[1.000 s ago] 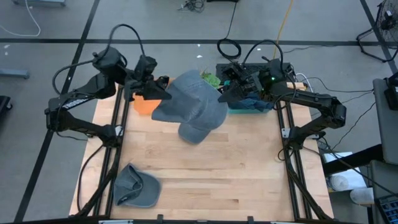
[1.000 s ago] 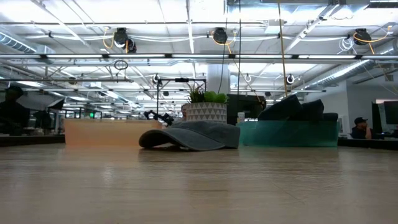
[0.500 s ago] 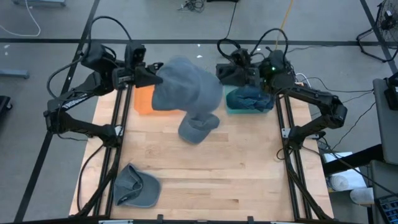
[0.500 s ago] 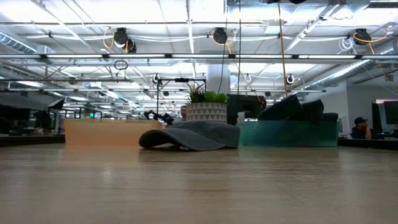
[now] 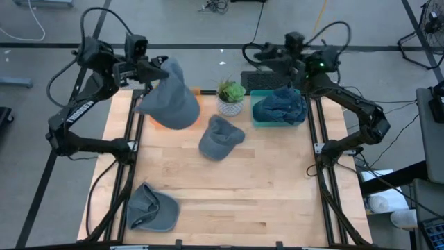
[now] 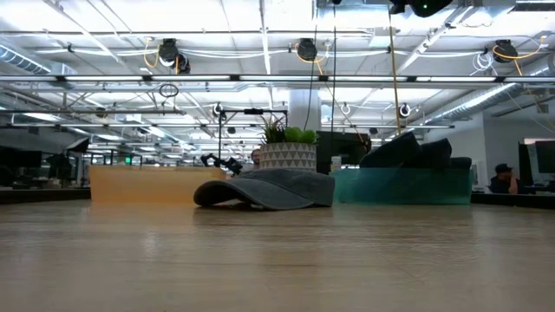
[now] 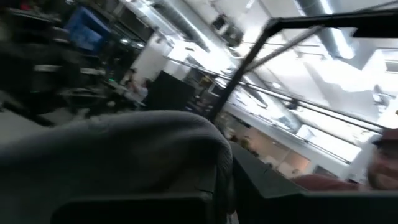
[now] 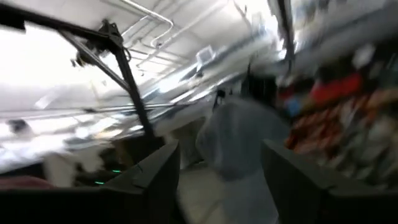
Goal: Pick & Place hat
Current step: Put the middle right gray cap into the orange bin
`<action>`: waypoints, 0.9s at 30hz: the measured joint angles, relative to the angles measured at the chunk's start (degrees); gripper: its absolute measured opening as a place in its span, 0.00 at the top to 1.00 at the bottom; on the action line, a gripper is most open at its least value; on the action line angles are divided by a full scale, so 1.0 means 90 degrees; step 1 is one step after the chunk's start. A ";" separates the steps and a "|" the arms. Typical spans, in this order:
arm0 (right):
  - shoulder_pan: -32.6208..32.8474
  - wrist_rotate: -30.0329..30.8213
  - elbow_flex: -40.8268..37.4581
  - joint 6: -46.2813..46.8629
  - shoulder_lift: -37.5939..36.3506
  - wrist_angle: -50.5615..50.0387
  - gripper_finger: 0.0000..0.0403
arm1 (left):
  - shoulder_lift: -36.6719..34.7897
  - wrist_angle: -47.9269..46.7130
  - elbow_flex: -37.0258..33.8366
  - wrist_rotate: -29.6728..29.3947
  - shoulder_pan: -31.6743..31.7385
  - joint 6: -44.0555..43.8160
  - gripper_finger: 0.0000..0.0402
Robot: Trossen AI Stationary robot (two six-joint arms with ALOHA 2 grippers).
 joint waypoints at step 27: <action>0.0372 0.1056 0.0000 -0.5468 -0.0930 -0.1083 0.51 | 0.0031 -0.2336 0.0000 0.0975 0.2666 0.6190 0.95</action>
